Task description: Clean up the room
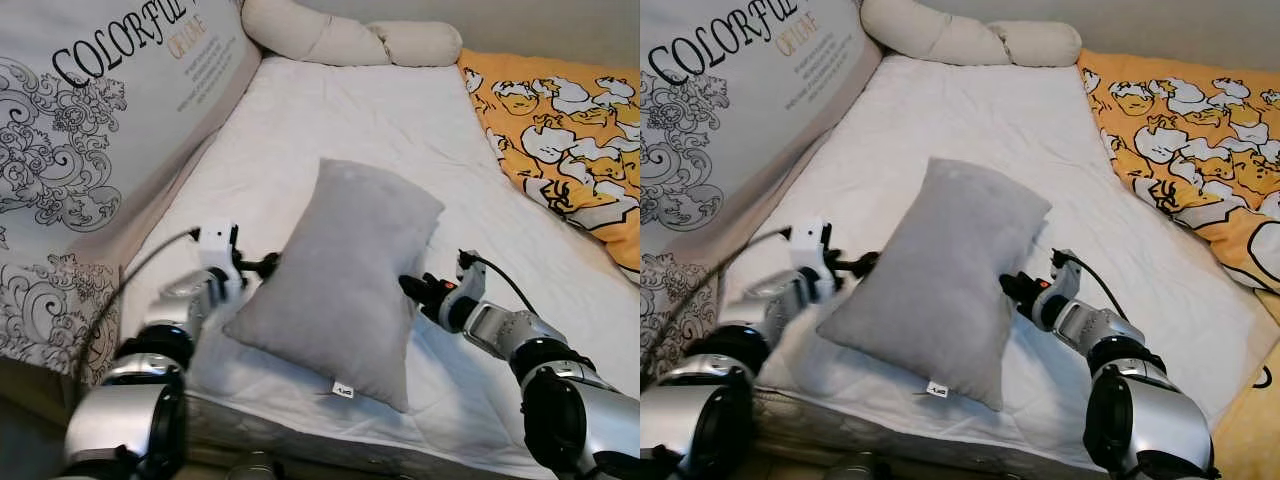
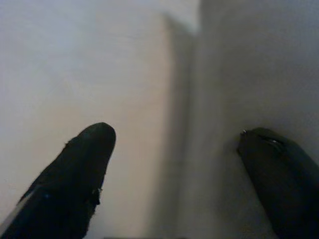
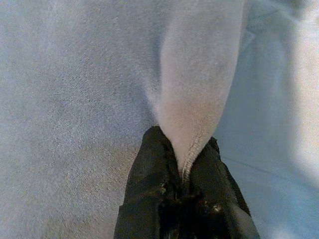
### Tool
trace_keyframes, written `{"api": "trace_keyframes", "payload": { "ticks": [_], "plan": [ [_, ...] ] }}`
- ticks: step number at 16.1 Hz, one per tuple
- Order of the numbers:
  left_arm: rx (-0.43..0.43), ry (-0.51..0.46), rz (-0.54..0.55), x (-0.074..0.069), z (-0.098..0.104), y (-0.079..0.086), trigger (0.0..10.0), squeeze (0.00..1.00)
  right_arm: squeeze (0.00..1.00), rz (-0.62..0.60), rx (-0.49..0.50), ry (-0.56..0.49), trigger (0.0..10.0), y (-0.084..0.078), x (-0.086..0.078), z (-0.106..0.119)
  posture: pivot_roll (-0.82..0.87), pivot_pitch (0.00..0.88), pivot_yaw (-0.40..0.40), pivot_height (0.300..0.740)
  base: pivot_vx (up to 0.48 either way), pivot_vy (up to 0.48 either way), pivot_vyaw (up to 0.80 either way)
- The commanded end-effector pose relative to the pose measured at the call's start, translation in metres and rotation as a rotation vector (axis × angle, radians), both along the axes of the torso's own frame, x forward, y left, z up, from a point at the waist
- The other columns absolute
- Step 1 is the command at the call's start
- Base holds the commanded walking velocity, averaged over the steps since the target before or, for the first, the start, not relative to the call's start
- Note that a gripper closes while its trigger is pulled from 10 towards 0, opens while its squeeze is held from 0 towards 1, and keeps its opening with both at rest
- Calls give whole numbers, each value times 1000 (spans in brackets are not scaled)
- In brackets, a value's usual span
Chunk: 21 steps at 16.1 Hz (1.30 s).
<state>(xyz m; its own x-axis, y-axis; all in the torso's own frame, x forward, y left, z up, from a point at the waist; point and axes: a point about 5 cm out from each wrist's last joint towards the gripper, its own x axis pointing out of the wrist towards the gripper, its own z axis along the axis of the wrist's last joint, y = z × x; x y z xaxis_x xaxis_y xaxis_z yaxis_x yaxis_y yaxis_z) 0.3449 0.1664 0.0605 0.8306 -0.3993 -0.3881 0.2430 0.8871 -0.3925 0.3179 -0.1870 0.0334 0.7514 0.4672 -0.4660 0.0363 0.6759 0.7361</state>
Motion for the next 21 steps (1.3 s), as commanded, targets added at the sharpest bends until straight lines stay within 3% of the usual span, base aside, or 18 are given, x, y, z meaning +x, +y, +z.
{"api": "trace_keyframes", "payload": {
  "ticks": [1, 2, 5, 6, 8, 9, 12, 14, 15, 16, 18, 19, 21],
  "plan": [
    [-122, -1, -15, 2, 5, -6, 10000, 1000, 0, -11, -31, 11, 0, -7, -3, -2, 44, 0, 1, 740, 0, 0, 0],
    [-302, 17, -79, -1, 5, -18, 10000, 1000, 0, -8, -32, 10, 0, -7, -2, -2, 46, 0, -3, 740, 0, 0, 0],
    [-521, 44, -177, -8, 6, -36, 10000, 1000, 0, 4, -24, -3, 0, -1, 2, 2, 55, 0, -17, 740, 0, 0, 0],
    [-564, 43, -178, -8, 8, -38, 10000, 1000, 0, 5, -24, -5, 0, 0, 3, 3, 55, 0, -17, 740, 0, 0, 0],
    [-763, -9, -158, -4, 22, -37, 10000, 1000, 0, 13, -19, -16, 0, 3, 6, 6, 60, 0, -27, 740, 0, 0, 0],
    [-806, -16, -160, -3, 25, -37, 10000, 1000, 0, 14, -19, -19, 0, 3, 6, 7, 62, 0, -29, 740, 0, 0, 0],
    [-751, 9, -295, -9, 25, -45, 10000, 1000, 0, 21, -16, -36, 0, 5, 10, 11, 67, 0, -32, 740, 0, 0, 0],
    [-503, 80, -457, -20, 9, -54, 10000, 1000, 0, 33, -11, -62, 0, 8, 15, 17, 74, 0, -33, 740, 0, 0, 0],
    [-472, 94, -472, -22, 7, -55, 10000, 1000, 0, 35, -8, -66, 0, 9, 16, 18, 74, 0, -33, 740, 0, 0, 0],
    [-382, 139, -412, -21, -2, -53, 10000, 988, 0, 47, -2, -79, 0, 12, 17, 20, 72, 0, -27, 740, 0, 0, 0],
    [-244, 94, -248, -13, -6, -37, 10000, 980, 0, 58, -6, -84, 0, 15, 18, 20, 69, 0, -21, 740, 0, 0, 0],
    [-229, 67, -150, -8, -4, -26, 10000, 996, 0, 64, -17, -79, 0, 14, 16, 18, 69, 0, -20, 740, 0, 0, 0],
    [-203, 76, -139, -10, -6, -15, 10000, 992, 0, 90, -44, -59, 0, 11, 9, 10, 66, 0, -16, 740, 0, 0, 0]
  ]
}}
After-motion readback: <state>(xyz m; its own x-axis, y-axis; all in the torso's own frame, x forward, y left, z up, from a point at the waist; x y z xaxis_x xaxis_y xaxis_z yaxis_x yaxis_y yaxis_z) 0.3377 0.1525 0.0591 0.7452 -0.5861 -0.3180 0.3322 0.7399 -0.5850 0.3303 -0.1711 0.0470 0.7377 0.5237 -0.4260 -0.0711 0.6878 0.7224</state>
